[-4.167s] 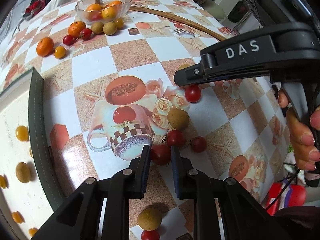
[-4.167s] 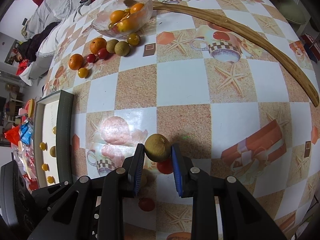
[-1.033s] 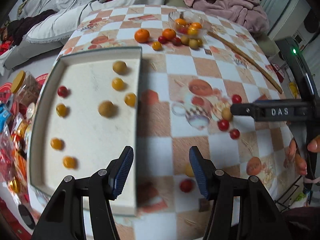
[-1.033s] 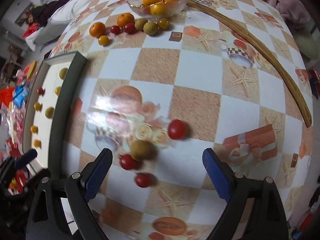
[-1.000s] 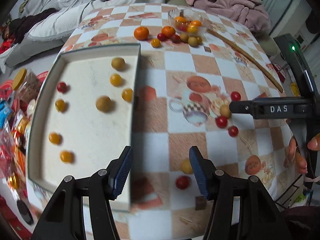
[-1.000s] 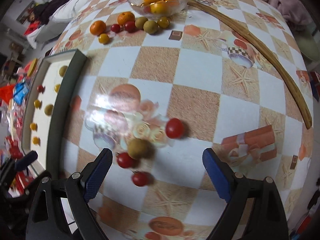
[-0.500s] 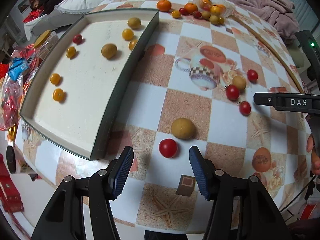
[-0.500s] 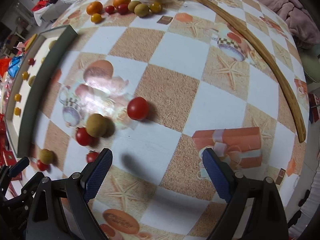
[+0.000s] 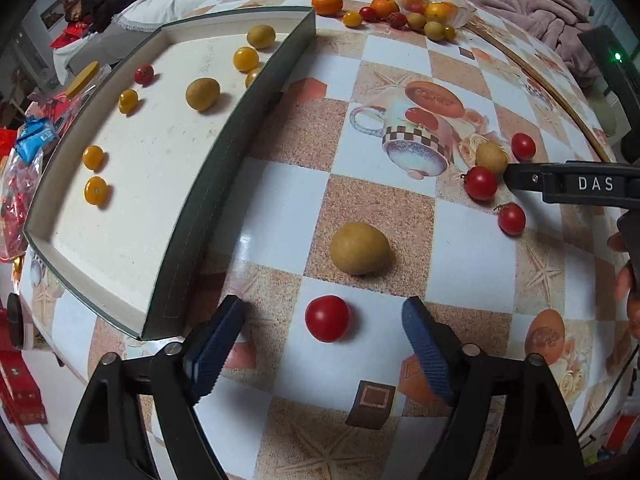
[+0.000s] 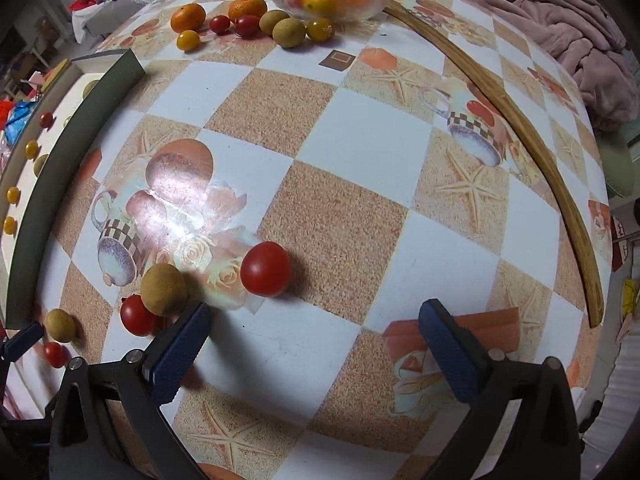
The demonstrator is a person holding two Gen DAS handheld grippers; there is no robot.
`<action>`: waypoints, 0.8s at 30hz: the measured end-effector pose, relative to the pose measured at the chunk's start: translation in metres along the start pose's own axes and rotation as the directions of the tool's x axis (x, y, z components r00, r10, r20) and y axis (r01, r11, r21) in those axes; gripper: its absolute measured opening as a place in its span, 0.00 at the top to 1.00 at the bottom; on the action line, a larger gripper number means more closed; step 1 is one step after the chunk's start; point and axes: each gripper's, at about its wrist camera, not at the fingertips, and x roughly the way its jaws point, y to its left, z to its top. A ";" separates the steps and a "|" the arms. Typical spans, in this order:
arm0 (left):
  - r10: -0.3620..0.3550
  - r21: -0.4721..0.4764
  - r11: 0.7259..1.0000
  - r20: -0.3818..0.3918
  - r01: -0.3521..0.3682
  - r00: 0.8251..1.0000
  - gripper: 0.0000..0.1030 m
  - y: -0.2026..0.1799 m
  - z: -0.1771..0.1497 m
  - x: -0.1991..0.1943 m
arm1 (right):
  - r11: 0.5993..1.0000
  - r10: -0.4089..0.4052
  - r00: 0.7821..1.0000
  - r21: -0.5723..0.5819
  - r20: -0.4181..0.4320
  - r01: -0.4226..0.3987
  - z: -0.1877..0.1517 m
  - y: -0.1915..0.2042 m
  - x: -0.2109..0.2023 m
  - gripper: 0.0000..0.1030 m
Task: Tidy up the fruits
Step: 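Grasp a red cherry tomato with the left tool while the right tool grasps another red tomato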
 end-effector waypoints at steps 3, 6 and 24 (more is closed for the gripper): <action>0.007 0.014 1.000 -0.022 -0.006 1.000 0.00 -0.005 0.000 0.006 | 1.000 0.000 0.999 -0.006 -0.033 0.000 0.000 -0.002 0.000 0.00; 0.006 0.005 1.000 -0.040 -0.005 0.999 0.00 -0.005 0.002 0.006 | 1.000 0.003 1.000 -0.026 -0.030 -0.004 0.008 0.003 0.002 0.00; -0.131 -0.120 0.985 -0.043 0.125 0.990 0.80 0.010 0.019 -0.015 | 0.981 0.196 0.981 0.000 0.010 -0.196 0.037 0.012 -0.018 0.78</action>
